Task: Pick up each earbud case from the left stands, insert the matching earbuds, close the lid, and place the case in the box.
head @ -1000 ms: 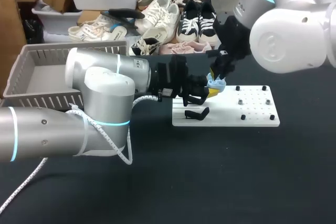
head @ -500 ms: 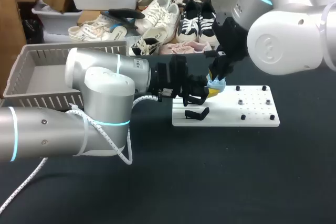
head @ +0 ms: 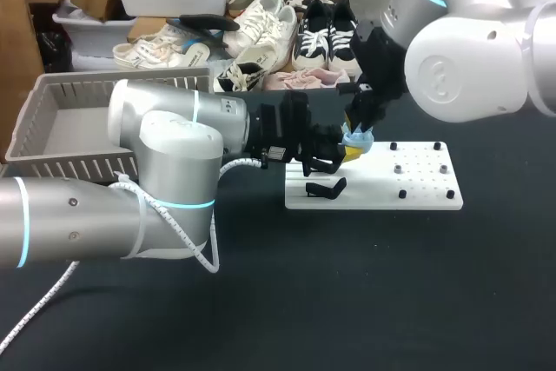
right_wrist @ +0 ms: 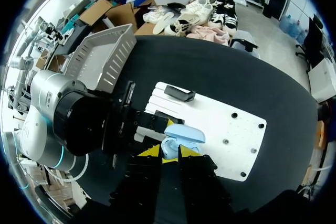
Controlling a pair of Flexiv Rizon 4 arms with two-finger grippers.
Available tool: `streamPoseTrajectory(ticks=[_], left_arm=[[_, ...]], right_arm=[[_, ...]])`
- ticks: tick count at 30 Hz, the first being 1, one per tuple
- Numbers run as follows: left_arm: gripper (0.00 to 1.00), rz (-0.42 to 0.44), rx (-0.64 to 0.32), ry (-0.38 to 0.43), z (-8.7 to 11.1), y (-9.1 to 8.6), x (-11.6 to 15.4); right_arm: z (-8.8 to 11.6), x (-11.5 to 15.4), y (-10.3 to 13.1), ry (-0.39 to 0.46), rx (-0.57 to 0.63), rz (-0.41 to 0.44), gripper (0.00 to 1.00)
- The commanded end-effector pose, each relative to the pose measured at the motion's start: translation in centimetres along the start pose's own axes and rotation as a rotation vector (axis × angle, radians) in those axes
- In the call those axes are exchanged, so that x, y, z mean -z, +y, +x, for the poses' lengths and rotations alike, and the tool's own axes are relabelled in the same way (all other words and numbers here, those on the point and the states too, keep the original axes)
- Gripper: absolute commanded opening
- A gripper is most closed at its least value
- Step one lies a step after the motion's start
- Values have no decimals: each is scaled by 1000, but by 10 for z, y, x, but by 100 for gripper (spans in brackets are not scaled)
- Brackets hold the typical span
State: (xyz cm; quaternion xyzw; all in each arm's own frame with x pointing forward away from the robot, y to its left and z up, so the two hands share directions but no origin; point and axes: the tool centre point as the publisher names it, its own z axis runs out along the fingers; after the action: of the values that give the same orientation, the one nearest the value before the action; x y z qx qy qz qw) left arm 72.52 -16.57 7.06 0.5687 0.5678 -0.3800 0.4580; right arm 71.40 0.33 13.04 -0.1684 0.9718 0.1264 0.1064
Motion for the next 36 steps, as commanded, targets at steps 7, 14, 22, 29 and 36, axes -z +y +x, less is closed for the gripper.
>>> streamPoseTrajectory(ticks=[7, 14, 22, 29, 36], left_arm=[[0, -4, -2, -3, 0, -1, 0], [0, -4, -2, -3, 0, -1, 0], [0, -4, -2, -3, 0, -1, 0], [0, -4, -2, -3, 0, -1, 0], [0, -4, -2, -3, 0, -1, 0]], right_arm=[[0, 1, 1, -3, -1, 6, 0], [3, 2, 2, 2, 0, 10, 0], [5, 1, 2, 7, -5, 15, 0], [5, -1, 3, 12, -7, 17, 0], [6, -1, 4, 12, -10, 18, 0]])
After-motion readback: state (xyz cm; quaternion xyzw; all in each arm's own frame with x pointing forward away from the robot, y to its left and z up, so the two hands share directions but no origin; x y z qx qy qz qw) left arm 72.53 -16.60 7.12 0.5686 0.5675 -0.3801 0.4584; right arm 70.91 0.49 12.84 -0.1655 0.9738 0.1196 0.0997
